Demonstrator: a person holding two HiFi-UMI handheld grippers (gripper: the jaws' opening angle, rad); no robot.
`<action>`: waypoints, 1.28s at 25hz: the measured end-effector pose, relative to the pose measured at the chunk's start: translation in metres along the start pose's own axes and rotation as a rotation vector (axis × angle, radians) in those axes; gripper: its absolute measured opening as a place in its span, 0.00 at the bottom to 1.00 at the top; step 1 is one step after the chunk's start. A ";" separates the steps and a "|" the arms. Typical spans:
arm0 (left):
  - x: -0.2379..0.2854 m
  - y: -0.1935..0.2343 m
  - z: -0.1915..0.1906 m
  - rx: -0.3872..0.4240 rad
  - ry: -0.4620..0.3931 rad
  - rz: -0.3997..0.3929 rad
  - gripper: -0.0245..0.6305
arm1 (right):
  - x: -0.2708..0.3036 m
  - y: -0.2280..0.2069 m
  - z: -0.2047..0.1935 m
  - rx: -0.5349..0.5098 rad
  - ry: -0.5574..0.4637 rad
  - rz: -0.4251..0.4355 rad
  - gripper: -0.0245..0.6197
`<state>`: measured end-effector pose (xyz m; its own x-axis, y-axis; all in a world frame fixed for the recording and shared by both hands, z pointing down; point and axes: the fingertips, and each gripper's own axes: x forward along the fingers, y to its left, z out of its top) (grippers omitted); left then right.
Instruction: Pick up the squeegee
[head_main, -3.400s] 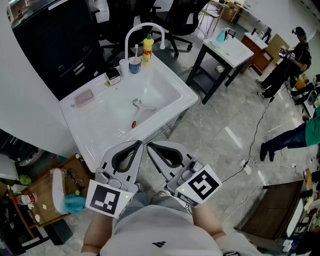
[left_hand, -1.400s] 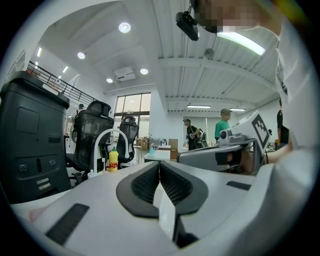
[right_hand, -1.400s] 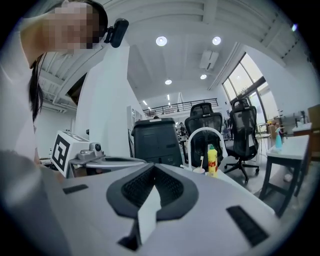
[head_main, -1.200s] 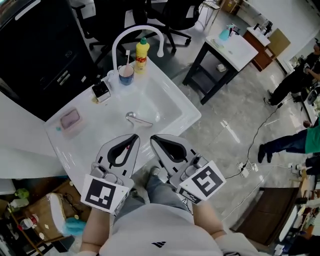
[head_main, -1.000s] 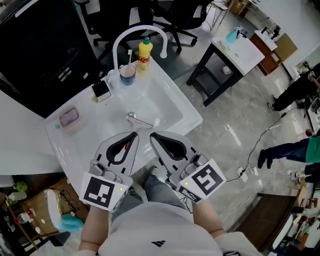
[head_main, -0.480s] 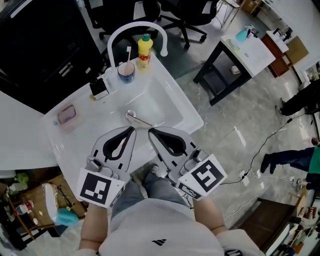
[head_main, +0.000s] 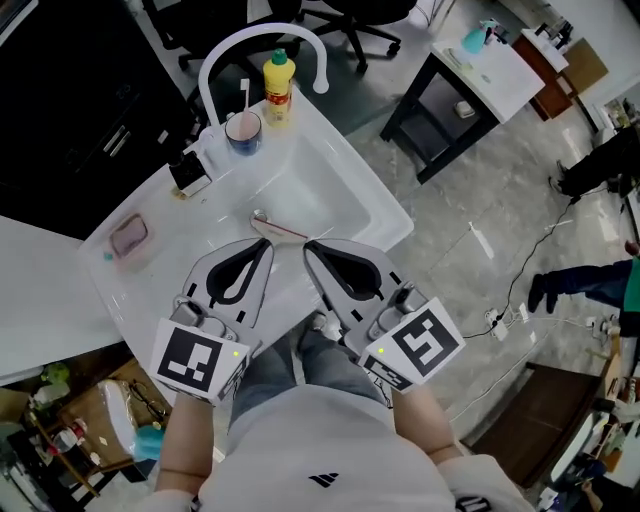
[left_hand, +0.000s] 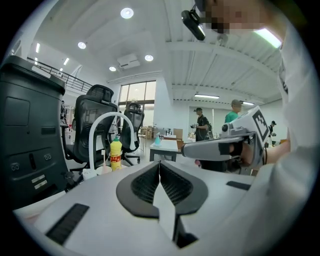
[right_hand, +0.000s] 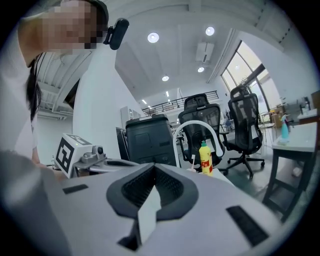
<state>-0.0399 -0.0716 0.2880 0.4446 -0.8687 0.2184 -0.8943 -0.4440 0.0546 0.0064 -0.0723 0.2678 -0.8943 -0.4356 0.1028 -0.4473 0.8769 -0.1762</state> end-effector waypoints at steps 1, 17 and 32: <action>0.001 0.003 -0.004 0.000 0.013 -0.013 0.06 | 0.002 0.000 -0.001 0.006 0.000 -0.012 0.05; 0.040 0.039 -0.086 -0.032 0.254 -0.144 0.10 | 0.021 -0.016 -0.011 0.055 0.008 -0.154 0.05; 0.074 0.050 -0.195 -0.047 0.529 -0.177 0.15 | 0.021 -0.036 -0.028 0.091 0.026 -0.203 0.05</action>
<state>-0.0614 -0.1152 0.4968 0.5135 -0.5478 0.6604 -0.8151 -0.5520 0.1759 0.0042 -0.1077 0.3034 -0.7855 -0.5952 0.1698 -0.6188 0.7491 -0.2367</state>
